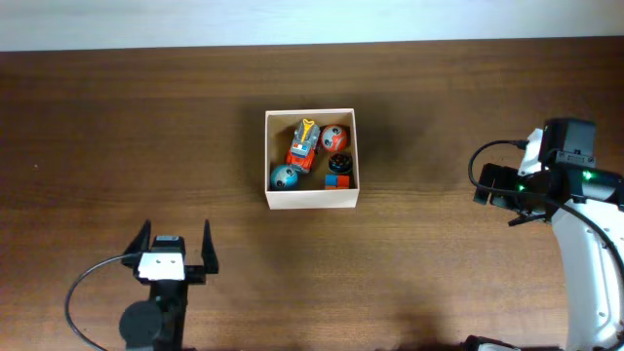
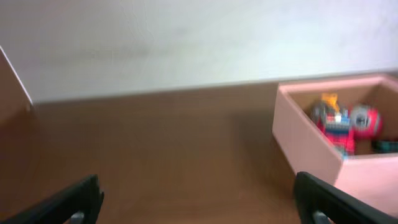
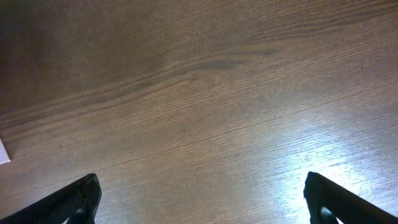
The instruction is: Pack container
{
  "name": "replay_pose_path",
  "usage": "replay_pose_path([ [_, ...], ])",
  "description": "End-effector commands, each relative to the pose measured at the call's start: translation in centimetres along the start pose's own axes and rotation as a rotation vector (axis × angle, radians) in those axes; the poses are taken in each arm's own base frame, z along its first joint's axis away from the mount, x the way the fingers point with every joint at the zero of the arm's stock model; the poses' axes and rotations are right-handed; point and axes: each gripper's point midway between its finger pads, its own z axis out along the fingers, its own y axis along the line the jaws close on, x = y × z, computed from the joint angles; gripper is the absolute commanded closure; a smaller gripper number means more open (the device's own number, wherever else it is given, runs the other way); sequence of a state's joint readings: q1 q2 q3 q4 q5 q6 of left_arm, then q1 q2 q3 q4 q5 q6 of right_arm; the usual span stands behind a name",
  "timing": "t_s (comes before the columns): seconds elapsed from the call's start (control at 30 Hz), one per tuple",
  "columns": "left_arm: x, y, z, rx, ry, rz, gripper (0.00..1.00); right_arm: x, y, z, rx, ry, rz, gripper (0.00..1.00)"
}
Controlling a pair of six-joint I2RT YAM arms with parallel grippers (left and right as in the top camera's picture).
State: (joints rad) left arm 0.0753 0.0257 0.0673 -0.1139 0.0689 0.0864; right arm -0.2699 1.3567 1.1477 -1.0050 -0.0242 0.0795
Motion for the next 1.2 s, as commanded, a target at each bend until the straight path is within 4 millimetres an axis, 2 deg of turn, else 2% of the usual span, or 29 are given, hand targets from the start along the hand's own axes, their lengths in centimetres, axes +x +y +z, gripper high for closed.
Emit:
replay_pose_path([
  [0.0,-1.0,0.1,0.0,-0.001,-0.052,0.017,0.01,-0.1,-0.3,-0.1,0.008,-0.005,0.016,0.01],
  [0.1,-2.8,0.2,-0.2,-0.007,-0.125,0.022,0.01,-0.1,-0.3,-0.1,0.008,-0.005,0.017,0.01],
  [0.27,-4.4,0.3,-0.4,-0.014,-0.198,0.028,0.01,-0.1,-0.3,-0.1,0.008,-0.005,0.017,0.01],
  [0.53,-5.9,0.4,-0.7,-0.020,-0.275,0.034,0.01,-0.1,-0.3,-0.1,0.008,-0.005,0.017,0.01],
  [0.7,-6.1,0.2,-0.8,-0.007,-0.285,0.036,0.01,-0.1,-0.3,-0.1,0.008,-0.005,0.016,0.01],
  [0.9,-5.8,-1.6,-0.8,0.097,-0.276,0.042,0.01,-0.1,-0.3,-0.1,0.008,-0.005,0.017,0.01],
  [1.17,-5.1,-1.6,-0.6,0.096,-0.247,0.052,0.01,-0.1,-0.3,-0.1,0.008,-0.005,0.017,0.01],
])
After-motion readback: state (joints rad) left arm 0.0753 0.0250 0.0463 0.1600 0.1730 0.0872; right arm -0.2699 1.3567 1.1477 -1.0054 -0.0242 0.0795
